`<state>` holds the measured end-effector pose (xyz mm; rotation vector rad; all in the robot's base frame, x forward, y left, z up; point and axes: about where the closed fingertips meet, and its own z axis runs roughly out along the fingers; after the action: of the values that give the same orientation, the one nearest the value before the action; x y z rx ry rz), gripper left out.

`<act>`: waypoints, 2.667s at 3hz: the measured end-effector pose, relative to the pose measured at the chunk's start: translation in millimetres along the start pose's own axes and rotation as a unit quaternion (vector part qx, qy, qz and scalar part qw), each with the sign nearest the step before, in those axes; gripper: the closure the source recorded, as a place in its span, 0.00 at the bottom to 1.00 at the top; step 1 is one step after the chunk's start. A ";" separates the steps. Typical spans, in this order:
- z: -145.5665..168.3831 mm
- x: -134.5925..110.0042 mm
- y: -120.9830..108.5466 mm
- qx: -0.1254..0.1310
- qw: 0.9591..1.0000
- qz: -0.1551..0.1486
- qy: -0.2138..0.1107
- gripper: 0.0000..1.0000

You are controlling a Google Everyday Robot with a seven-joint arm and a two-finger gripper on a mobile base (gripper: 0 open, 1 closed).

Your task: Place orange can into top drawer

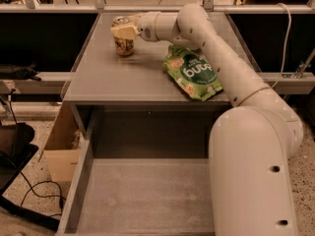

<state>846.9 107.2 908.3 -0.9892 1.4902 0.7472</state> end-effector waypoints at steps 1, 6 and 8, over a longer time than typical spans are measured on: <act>-4.1 -5.2 0.9 -0.003 1.000 -0.005 -0.003 0.96; -239.8 0.4 153.8 -0.108 0.994 -0.012 -0.008 1.00; -261.5 49.4 188.2 -0.132 0.991 0.006 -0.022 1.00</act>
Offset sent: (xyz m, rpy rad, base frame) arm -0.0202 -0.0291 0.0506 0.0021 -0.0912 0.0633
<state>560.9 -47.7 887.0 -1.1537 1.3828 0.9877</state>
